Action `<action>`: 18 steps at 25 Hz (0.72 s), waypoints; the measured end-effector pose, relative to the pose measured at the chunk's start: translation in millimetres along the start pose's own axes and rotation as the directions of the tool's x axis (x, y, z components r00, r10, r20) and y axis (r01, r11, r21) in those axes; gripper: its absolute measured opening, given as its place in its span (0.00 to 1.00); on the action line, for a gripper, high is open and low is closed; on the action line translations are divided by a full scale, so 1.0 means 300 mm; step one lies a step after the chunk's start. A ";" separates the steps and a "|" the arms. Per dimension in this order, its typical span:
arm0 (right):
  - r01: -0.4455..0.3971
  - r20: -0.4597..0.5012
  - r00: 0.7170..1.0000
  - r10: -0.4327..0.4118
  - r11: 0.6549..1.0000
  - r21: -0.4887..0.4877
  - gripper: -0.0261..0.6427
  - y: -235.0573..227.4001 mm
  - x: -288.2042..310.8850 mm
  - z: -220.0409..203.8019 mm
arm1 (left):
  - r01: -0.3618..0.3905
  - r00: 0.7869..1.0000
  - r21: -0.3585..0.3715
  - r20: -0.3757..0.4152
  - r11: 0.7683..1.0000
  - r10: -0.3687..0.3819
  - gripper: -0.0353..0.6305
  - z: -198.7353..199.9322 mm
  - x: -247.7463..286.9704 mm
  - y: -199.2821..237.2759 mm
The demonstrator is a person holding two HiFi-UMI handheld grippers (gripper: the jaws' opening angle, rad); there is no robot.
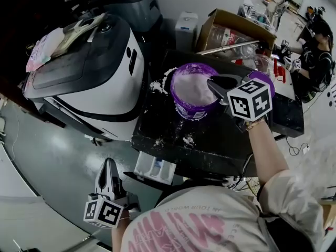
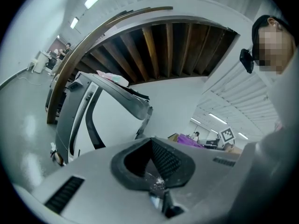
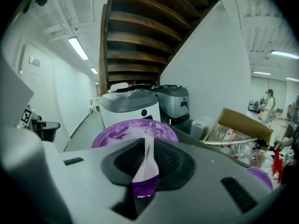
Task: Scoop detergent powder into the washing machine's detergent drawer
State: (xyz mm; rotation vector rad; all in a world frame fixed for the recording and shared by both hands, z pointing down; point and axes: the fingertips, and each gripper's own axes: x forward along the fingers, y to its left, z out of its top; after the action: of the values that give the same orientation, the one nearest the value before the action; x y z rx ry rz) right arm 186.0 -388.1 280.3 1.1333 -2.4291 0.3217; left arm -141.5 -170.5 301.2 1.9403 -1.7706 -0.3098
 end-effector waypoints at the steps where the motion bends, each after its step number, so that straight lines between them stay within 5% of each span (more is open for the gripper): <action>1: -0.011 -0.012 1.000 0.011 1.000 0.002 0.12 0.000 0.001 -0.003 | -0.003 1.000 -0.002 -0.001 1.000 0.003 0.05 -0.002 -0.002 0.006; 11: -0.063 -0.055 0.997 0.063 0.998 -0.007 0.05 0.013 -0.001 0.009 | 0.002 1.000 -0.020 0.003 1.000 -0.002 0.05 0.003 0.011 0.031; 18: -0.027 -0.082 0.996 0.015 0.988 -0.152 0.05 0.026 0.015 0.074 | 0.011 1.000 -0.032 0.011 0.999 -0.010 0.05 0.006 0.015 0.044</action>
State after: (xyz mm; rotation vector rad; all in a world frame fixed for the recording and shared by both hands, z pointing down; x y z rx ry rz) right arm 171.0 -394.7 262.9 1.0094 -2.3516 0.1799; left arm -153.2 -175.7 306.8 1.9295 -1.7521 -0.3507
